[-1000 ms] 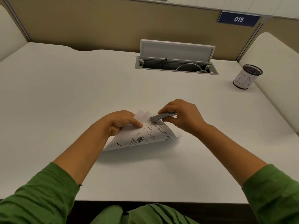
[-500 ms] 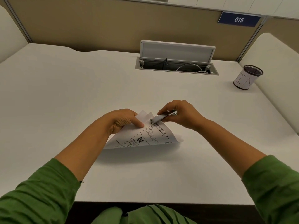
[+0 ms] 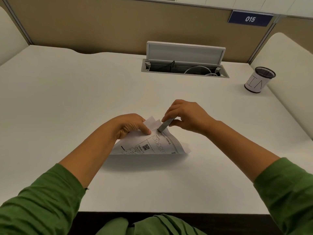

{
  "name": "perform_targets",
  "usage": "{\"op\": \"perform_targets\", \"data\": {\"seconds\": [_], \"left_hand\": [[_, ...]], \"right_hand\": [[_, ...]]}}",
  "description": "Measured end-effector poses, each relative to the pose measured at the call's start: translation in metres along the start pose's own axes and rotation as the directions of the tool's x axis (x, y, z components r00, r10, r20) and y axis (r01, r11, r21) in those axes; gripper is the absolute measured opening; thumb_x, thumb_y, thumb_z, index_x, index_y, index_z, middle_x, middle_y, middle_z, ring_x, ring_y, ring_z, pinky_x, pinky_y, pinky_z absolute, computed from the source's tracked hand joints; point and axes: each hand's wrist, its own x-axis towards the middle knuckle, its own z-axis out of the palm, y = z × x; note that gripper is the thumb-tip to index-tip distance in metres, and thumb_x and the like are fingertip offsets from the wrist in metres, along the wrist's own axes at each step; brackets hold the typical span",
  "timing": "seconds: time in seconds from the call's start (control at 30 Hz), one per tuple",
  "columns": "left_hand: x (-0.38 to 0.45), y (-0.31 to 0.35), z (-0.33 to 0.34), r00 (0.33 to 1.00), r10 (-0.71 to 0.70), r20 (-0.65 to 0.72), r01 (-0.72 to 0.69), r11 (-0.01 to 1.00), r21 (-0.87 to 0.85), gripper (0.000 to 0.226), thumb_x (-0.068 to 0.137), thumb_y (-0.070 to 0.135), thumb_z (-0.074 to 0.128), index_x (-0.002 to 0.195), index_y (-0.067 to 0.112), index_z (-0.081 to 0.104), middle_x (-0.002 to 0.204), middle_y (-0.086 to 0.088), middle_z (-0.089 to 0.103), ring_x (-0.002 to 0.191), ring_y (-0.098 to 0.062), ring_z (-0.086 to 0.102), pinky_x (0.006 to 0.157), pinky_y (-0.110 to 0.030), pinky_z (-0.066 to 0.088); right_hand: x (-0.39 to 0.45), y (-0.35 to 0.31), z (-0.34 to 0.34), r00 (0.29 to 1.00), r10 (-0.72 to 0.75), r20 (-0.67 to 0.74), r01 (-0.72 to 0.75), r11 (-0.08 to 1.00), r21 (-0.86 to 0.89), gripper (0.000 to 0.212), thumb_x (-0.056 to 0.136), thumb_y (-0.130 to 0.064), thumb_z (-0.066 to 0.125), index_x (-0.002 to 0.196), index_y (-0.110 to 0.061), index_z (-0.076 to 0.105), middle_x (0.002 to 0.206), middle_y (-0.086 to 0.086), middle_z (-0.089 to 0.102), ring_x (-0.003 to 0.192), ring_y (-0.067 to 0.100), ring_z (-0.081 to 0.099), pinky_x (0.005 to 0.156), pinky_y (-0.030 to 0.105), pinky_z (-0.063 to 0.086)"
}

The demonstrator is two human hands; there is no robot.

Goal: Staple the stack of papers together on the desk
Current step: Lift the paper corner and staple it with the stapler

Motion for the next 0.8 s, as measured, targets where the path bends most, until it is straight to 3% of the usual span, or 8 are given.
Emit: {"op": "perform_targets", "data": {"seconds": [0.1, 0.27, 0.37, 0.5, 0.57, 0.67, 0.8], "left_hand": [[0.001, 0.003, -0.001, 1.000, -0.003, -0.018, 0.004, 0.997, 0.072, 0.008, 0.078, -0.001, 0.064, 0.076, 0.006, 0.068, 0.059, -0.010, 0.071, 0.049, -0.023, 0.066, 0.048, -0.030, 0.056], [0.001, 0.003, -0.005, 1.000, 0.015, -0.007, -0.014, 0.997, 0.070, 0.010, 0.078, -0.001, 0.064, 0.076, 0.007, 0.069, 0.063, -0.011, 0.071, 0.050, -0.022, 0.066, 0.052, -0.030, 0.057], [0.001, 0.001, -0.004, 1.000, 0.015, 0.007, -0.015, 0.998, 0.060, 0.011, 0.078, -0.002, 0.063, 0.075, 0.007, 0.069, 0.063, -0.011, 0.071, 0.051, -0.023, 0.067, 0.052, -0.030, 0.057], [0.001, -0.001, -0.003, 0.999, 0.018, 0.030, -0.018, 1.000, 0.012, 0.012, 0.079, -0.004, 0.061, 0.079, 0.006, 0.068, 0.063, -0.010, 0.072, 0.051, -0.022, 0.067, 0.048, -0.028, 0.055], [0.002, -0.001, -0.003, 0.999, 0.023, 0.037, -0.023, 1.000, -0.004, 0.012, 0.079, -0.005, 0.061, 0.081, 0.005, 0.068, 0.064, -0.009, 0.072, 0.053, -0.022, 0.068, 0.048, -0.028, 0.055], [0.003, -0.002, -0.003, 0.999, 0.024, 0.040, -0.024, 1.000, -0.004, 0.012, 0.079, -0.004, 0.061, 0.081, 0.005, 0.069, 0.067, -0.010, 0.073, 0.055, -0.023, 0.069, 0.052, -0.030, 0.057], [0.005, -0.004, -0.003, 1.000, 0.018, 0.022, -0.018, 1.000, 0.015, 0.012, 0.078, -0.004, 0.062, 0.081, 0.005, 0.069, 0.067, -0.011, 0.072, 0.055, -0.024, 0.068, 0.055, -0.031, 0.058]], "right_hand": [[0.003, 0.001, 0.001, 0.999, -0.007, 0.040, 0.006, 1.000, 0.031, 0.024, 0.080, -0.019, 0.070, 0.103, -0.024, 0.071, 0.105, -0.003, 0.070, 0.096, 0.016, 0.055, 0.071, 0.032, 0.052], [0.000, 0.011, 0.005, 0.978, 0.190, 0.087, -0.209, 0.912, 0.353, 0.027, 0.074, -0.012, 0.075, 0.099, -0.021, 0.072, 0.089, -0.011, 0.066, 0.081, 0.002, 0.056, 0.078, 0.028, 0.050], [-0.001, 0.013, 0.010, 0.969, 0.222, 0.106, -0.246, 0.874, 0.419, 0.029, 0.072, -0.009, 0.076, 0.098, -0.021, 0.073, 0.084, -0.019, 0.062, 0.082, 0.002, 0.059, 0.081, 0.028, 0.051], [-0.001, 0.015, 0.012, 0.966, 0.235, 0.111, -0.259, 0.849, 0.461, 0.029, 0.072, -0.009, 0.076, 0.098, -0.023, 0.072, 0.082, -0.024, 0.061, 0.080, -0.008, 0.059, 0.074, 0.012, 0.047], [-0.001, 0.015, 0.012, 0.963, 0.240, 0.122, -0.269, 0.842, 0.467, 0.029, 0.073, -0.010, 0.075, 0.099, -0.023, 0.072, 0.084, -0.024, 0.061, 0.080, -0.011, 0.058, 0.072, 0.010, 0.045], [-0.001, 0.013, 0.010, 0.965, 0.226, 0.129, -0.260, 0.860, 0.438, 0.028, 0.074, -0.011, 0.075, 0.099, -0.022, 0.072, 0.086, -0.019, 0.063, 0.081, -0.004, 0.059, 0.077, 0.020, 0.049], [0.000, 0.009, 0.005, 0.991, 0.127, 0.051, -0.134, 0.972, 0.191, 0.025, 0.077, -0.018, 0.073, 0.101, -0.025, 0.071, 0.097, -0.008, 0.069, 0.090, 0.010, 0.055, 0.074, 0.030, 0.049]]}}
